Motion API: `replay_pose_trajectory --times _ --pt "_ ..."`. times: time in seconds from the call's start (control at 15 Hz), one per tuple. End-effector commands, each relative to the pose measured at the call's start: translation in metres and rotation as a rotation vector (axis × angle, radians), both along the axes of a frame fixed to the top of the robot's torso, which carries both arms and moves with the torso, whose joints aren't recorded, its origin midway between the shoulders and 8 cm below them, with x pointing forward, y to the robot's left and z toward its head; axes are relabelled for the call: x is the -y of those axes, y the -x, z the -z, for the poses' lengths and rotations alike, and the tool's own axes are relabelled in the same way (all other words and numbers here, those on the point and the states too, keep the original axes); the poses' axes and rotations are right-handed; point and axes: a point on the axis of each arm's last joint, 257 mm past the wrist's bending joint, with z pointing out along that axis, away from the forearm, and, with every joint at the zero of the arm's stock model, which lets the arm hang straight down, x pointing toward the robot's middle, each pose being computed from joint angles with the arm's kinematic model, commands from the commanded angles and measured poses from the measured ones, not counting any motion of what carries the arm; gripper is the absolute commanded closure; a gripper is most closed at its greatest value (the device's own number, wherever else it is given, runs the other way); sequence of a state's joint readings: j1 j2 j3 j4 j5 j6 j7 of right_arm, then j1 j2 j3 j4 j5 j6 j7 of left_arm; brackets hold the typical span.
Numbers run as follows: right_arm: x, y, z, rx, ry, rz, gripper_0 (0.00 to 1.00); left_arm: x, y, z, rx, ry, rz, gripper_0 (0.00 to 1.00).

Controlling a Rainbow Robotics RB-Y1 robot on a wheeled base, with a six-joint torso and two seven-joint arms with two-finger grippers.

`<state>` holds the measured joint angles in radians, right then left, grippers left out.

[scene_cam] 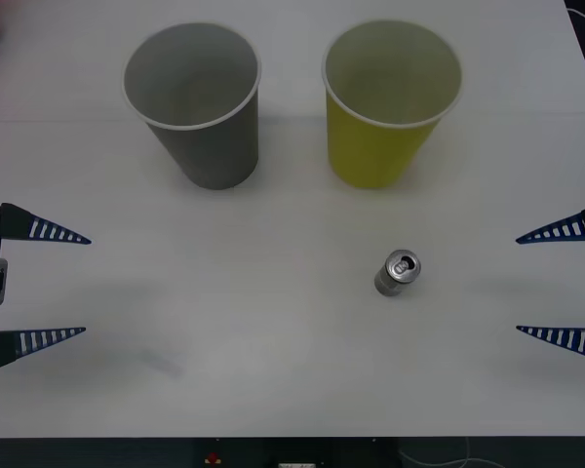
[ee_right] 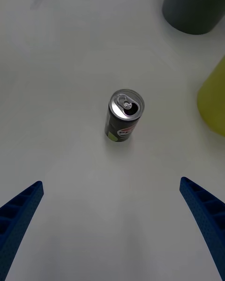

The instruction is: Put the can into the green bin and the plastic bottle into the gray bin

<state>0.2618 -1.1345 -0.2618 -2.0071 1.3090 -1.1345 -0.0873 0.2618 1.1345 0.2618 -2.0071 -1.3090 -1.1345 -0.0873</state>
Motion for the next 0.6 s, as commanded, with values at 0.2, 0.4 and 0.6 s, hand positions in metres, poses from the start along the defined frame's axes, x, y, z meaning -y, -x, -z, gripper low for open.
replay_pose_trajectory --times 0.2,0.4,0.6 --pt "0.005 -0.005 0.001 0.001 -0.03 0.032 0.0 0.0 0.0 0.0 0.0 0.0 0.0 0.0" --pt "0.009 -0.007 0.007 -0.009 -0.033 0.048 0.0 0.0 0.0 0.0 0.0 0.0 0.0 0.0" --pt "0.003 -0.011 0.023 -0.05 -0.093 0.065 0.0 0.0 0.0 0.0 0.0 0.0 0.0 0.0"
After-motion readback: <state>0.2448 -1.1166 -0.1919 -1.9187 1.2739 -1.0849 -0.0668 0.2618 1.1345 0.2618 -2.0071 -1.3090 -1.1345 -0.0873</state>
